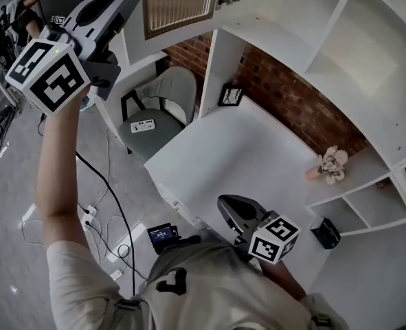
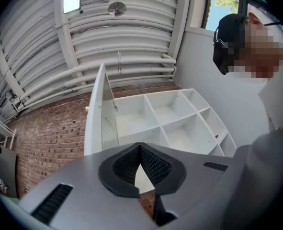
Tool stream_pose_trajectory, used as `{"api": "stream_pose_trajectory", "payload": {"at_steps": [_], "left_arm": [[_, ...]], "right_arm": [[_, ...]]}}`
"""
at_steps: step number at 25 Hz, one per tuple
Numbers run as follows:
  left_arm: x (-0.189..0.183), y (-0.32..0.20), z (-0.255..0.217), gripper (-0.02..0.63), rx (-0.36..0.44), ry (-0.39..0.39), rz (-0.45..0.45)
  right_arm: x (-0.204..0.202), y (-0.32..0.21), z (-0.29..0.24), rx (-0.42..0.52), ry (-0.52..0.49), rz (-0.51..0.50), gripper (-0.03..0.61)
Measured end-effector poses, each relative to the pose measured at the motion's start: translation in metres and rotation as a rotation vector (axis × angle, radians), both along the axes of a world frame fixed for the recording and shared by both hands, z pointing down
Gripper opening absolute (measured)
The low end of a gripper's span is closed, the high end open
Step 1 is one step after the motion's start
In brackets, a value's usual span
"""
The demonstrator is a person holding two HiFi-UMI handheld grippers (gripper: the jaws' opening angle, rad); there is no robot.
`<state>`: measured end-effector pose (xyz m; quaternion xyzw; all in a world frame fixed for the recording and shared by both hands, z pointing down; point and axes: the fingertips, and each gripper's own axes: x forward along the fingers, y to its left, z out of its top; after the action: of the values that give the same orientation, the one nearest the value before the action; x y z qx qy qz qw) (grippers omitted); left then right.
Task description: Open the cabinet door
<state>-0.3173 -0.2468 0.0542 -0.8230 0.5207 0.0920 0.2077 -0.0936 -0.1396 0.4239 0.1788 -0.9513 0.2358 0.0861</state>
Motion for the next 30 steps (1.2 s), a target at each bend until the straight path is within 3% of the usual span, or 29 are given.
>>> {"api": "stream_pose_trajectory", "payload": {"at_steps": [4,11,15,20,25,30], "left_arm": [[0.036,-0.015,0.025,0.015,-0.094,-0.008,0.032],[0.082,-0.037,0.046,0.015,-0.148,0.009,0.123],[0.122,-0.039,0.066,0.015,-0.187,-0.025,0.163],[0.176,-0.03,0.086,0.015,-0.186,-0.125,0.2],[0.204,-0.026,0.109,0.015,-0.239,-0.081,0.273],[0.23,-0.017,0.116,0.015,-0.255,-0.107,0.284]], "right_arm": [[0.014,-0.018,-0.009,0.036,0.03,0.078,0.025],[0.037,-0.028,-0.032,-0.001,-0.073,0.149,0.025],[0.055,-0.025,-0.035,0.033,-0.07,0.133,0.025],[0.075,-0.015,-0.032,0.155,0.0,0.106,0.025],[0.092,-0.014,-0.038,0.091,-0.05,0.148,0.025],[0.111,-0.004,-0.037,-0.02,-0.119,0.174,0.025]]}}
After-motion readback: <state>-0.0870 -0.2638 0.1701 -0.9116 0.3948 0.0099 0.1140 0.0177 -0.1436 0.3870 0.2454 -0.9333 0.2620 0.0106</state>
